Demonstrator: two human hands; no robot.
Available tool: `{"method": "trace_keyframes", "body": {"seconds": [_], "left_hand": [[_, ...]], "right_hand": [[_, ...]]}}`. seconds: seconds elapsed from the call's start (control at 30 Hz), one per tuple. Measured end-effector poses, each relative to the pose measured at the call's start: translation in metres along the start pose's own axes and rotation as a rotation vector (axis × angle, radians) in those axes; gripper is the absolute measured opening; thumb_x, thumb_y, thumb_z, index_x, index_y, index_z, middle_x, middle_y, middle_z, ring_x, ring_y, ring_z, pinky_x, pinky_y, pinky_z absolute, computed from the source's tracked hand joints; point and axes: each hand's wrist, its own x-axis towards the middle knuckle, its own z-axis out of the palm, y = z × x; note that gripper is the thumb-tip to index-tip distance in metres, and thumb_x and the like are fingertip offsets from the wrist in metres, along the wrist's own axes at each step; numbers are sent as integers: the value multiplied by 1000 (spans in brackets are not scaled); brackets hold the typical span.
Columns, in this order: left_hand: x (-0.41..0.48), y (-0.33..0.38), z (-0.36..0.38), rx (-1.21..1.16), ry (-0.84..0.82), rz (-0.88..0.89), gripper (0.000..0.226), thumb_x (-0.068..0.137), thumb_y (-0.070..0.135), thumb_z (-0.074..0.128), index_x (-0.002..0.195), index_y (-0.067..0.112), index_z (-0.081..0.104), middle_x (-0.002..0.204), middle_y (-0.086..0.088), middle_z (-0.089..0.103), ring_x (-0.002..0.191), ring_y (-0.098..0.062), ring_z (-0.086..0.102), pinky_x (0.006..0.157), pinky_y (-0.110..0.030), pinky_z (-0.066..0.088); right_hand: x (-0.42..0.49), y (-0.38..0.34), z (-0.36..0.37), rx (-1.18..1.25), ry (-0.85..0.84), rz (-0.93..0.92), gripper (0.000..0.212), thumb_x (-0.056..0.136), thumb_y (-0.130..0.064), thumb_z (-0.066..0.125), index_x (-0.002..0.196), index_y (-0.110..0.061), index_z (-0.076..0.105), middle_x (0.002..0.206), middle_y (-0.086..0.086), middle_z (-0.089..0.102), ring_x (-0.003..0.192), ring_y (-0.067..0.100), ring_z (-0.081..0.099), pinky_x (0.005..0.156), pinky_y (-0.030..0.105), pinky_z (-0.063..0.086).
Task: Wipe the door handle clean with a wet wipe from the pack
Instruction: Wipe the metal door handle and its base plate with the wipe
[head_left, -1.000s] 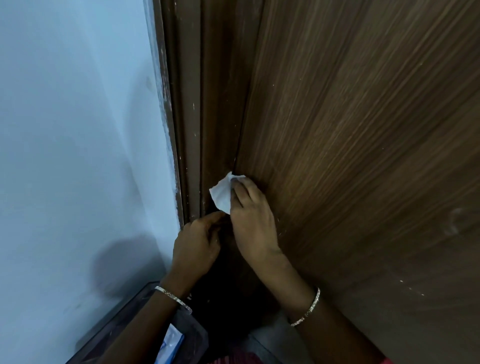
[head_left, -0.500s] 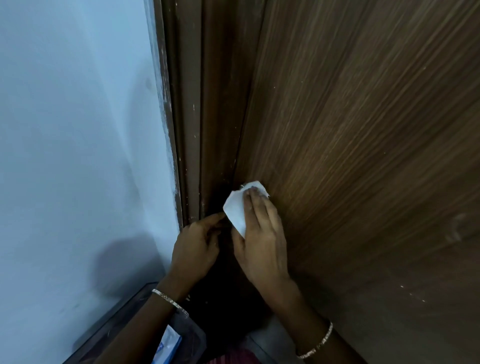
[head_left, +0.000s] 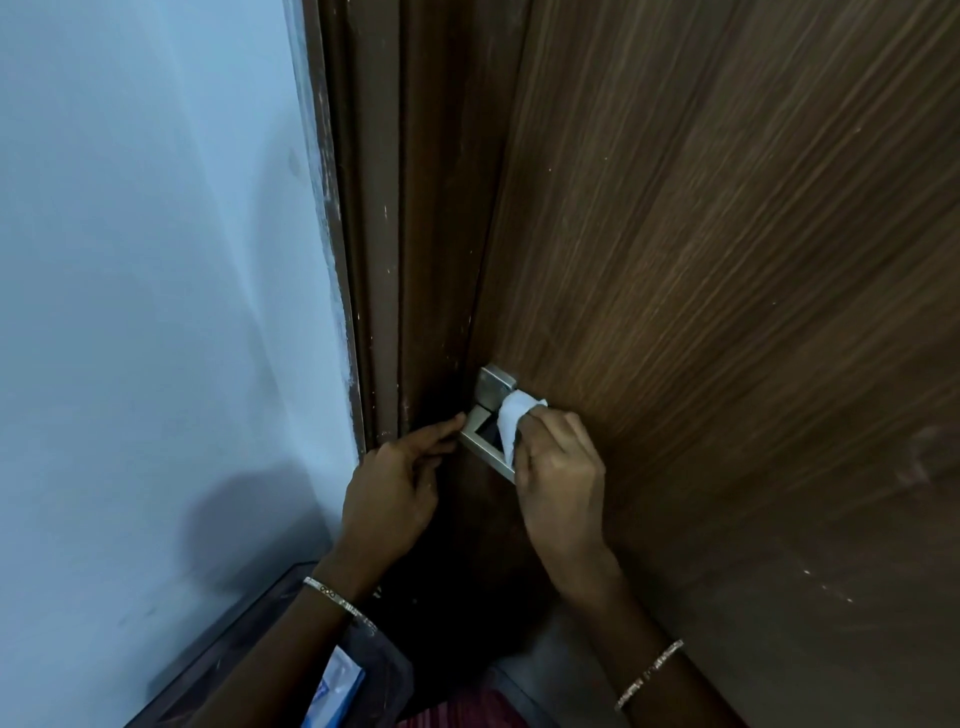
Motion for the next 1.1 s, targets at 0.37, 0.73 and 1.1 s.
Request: {"method": "trace_keyframes", "body": {"seconds": [0.37, 0.73, 1.1], "left_hand": [[1, -4, 1, -18, -1, 6, 75, 81, -10, 47, 133, 43, 58, 113, 15, 72, 104, 1, 67, 93, -33, 57], [3, -4, 1, -80, -7, -12, 76, 79, -13, 46, 128, 42, 62, 112, 16, 73, 100, -2, 69, 92, -38, 57], [-5, 15, -2, 200, 142, 140, 49, 87, 17, 58, 133, 34, 54, 109, 10, 72, 92, -12, 69, 73, -20, 47]], "right_hand": [[33, -23, -1, 89, 160, 64, 12, 86, 1, 70, 98, -3, 74, 95, 9, 73, 84, 21, 69, 77, 31, 59], [11, -20, 5, 238, 71, 380, 20, 77, 8, 75, 89, -7, 72, 76, 2, 72, 66, 9, 66, 61, 24, 58], [23, -27, 6, 34, -13, 83, 25, 85, -5, 74, 109, -12, 76, 107, 2, 69, 91, 14, 62, 73, 19, 54]]}}
